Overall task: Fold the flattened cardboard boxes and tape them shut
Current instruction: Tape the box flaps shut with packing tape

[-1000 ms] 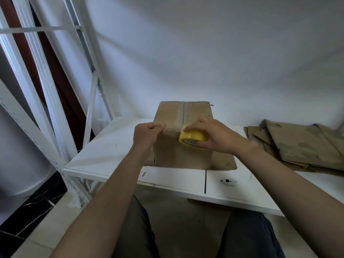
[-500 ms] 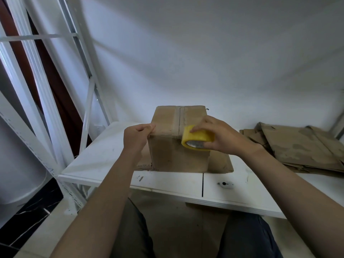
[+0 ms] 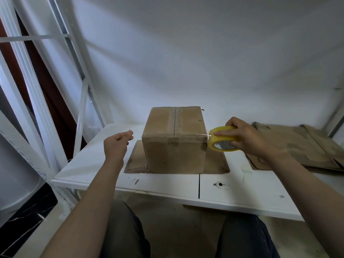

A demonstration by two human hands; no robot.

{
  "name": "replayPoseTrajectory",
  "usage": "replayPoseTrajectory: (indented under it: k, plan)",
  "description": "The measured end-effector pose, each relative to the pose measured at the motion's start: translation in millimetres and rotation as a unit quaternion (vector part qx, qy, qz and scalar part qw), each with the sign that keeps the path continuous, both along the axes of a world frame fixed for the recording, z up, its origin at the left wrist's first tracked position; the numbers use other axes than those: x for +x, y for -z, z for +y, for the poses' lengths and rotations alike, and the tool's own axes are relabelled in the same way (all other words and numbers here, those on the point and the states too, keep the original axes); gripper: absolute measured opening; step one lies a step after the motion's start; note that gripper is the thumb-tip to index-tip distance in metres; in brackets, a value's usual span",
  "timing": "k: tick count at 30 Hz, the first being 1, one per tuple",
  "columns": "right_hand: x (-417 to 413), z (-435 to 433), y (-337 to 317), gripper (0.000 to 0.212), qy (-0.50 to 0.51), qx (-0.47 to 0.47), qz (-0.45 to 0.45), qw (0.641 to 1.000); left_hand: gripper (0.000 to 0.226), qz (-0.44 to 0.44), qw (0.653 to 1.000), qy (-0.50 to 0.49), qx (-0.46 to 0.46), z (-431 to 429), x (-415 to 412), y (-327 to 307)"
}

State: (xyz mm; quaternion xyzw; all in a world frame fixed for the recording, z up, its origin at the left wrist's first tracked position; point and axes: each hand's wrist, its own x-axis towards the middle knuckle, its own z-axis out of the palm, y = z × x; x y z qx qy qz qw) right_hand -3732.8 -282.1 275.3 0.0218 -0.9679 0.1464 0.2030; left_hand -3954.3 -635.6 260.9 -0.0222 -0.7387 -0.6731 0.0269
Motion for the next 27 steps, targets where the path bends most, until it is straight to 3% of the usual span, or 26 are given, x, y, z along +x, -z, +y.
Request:
replayPoseTrajectory:
  k: [7,15,27]
  plan:
    - [-4.4,16.6,16.1,0.06,-0.002,0.04,0.041,0.998,0.018,0.004,1.0,-0.012,0.005,9.2,-8.2,10.4]
    - [-30.2,20.2,26.9,0.053,-0.011,0.077,0.05,0.996,0.02,-0.005,1.0,-0.028,-0.007,15.1,-29.6,22.8]
    - [-57.1,30.7,59.2,0.055,-0.008,0.06,0.058,0.996,0.013,-0.038,0.999,-0.031,-0.018,30.7,-51.8,53.9]
